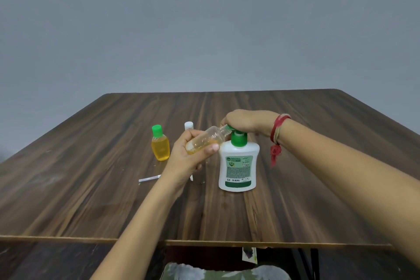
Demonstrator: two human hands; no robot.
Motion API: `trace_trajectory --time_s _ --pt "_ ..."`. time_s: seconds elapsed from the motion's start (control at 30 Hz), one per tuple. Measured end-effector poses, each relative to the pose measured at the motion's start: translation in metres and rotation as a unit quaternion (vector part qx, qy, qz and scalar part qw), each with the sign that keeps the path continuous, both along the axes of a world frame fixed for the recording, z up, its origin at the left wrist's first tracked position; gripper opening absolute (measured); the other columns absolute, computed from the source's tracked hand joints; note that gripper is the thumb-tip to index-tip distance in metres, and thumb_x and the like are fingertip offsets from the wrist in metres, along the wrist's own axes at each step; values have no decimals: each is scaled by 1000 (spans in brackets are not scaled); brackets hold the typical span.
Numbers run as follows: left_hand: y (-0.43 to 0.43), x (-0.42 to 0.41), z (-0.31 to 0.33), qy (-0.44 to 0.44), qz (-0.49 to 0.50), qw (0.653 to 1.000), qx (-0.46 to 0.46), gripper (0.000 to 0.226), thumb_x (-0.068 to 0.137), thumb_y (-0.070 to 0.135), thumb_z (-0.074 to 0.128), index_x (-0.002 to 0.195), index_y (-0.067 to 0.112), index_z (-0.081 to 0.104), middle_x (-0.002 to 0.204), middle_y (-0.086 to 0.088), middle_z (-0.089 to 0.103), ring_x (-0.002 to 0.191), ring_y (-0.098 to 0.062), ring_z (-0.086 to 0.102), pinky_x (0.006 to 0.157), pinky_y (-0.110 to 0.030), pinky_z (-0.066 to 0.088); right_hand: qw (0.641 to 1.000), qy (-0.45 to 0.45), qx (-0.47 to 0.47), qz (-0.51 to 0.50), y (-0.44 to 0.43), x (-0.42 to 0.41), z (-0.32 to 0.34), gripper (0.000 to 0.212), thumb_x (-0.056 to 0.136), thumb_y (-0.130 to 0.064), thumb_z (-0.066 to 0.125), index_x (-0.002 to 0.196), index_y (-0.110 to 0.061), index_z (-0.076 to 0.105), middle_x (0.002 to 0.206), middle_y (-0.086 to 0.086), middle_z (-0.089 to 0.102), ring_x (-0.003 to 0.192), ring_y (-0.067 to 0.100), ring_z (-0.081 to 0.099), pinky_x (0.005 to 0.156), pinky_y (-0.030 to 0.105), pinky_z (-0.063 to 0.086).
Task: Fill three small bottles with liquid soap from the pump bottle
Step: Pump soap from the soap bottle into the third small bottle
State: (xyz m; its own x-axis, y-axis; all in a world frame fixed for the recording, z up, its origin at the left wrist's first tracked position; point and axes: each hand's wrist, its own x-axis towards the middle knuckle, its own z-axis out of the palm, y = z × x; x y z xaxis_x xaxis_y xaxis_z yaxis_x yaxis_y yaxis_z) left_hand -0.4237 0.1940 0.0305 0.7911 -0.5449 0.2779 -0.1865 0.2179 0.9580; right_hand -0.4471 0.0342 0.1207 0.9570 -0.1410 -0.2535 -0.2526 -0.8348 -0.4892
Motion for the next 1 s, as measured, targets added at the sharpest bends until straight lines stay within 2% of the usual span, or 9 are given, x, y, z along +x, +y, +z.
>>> trace_trajectory --time_s 0.13,0.37,0.47,0.57,0.73,1.0 --pt "-1 -1 0 3 -3 1000 -5 45 56 41 79 89 19 56 63 13 57 45 0 39 41 -13 32 1000 2 -1 -7 -1 0 2 24 93 -5 31 92 -3 55 92 17 54 75 25 48 55 26 37" --pt "-1 -3 -1 6 -2 1000 -4 49 57 42 78 93 17 57 64 13 59 46 -1 40 41 -14 32 1000 8 -7 -2 -1 1 2 25 94 -6 31 91 -3 55 90 15 54 69 21 47 55 24 37" --pt "0 0 0 7 -2 1000 -7 45 56 40 79 89 18 56 65 13 59 46 0 41 41 -14 32 1000 3 1 -4 -1 2 0 25 94 -6 30 91 -3 55 91 16 54 75 24 46 58 26 37" --pt "0 -2 -2 9 -8 1000 -3 49 56 41 79 93 17 58 68 12 59 48 -1 40 42 -15 33 1000 12 -7 -1 -1 2 -1 25 94 -6 31 93 -3 56 93 17 54 79 25 48 58 26 38" --pt "-1 0 2 10 -6 1000 -5 40 59 34 81 87 20 56 66 14 60 46 0 42 42 -13 33 1000 2 3 -11 -1 2 1 26 93 -6 30 89 -4 55 92 15 56 70 21 48 56 25 38" --pt "-1 -2 0 14 -4 1000 -6 47 56 41 79 90 18 57 66 13 59 47 0 41 42 -14 32 1000 -4 7 -14 -1 2 1 27 94 -7 30 90 -4 56 91 13 58 68 19 49 56 24 38"
